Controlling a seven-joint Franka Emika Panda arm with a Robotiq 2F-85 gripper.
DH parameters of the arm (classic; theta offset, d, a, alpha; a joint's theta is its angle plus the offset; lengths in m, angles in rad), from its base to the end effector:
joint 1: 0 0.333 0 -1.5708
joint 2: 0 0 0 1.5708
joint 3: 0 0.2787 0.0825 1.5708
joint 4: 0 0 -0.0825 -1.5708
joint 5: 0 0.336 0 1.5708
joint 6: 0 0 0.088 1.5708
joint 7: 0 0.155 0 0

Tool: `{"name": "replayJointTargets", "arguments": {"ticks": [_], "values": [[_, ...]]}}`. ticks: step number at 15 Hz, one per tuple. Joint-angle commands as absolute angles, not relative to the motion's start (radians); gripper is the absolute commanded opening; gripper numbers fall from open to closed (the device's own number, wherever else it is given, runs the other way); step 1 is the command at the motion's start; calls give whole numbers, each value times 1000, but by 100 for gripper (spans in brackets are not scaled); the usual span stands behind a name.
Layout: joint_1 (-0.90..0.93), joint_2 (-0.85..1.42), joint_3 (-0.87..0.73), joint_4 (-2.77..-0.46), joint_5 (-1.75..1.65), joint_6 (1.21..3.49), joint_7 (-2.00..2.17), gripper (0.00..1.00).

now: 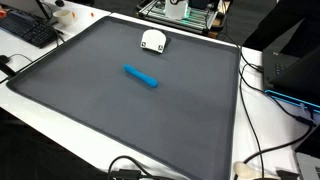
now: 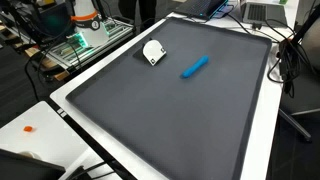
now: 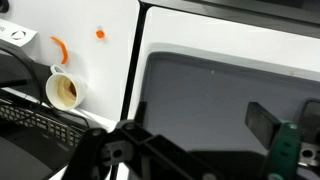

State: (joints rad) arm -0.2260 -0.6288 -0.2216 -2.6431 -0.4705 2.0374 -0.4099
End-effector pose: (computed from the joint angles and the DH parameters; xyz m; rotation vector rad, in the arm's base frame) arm 0.2905 -0.1814 0.3838 2.8449 0.3034 -0.1343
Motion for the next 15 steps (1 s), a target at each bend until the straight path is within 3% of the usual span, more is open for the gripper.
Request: {"name": "replayJointTargets", "arguments": {"ticks": [1, 9, 15], "values": [[-216, -630, -229, -2641, -475, 2033, -406, 100], [-85, -561, -97, -2631, -173, 1890, -140, 100], [-20, -462, -2, -2649, 105, 2022, 170, 100]]}}
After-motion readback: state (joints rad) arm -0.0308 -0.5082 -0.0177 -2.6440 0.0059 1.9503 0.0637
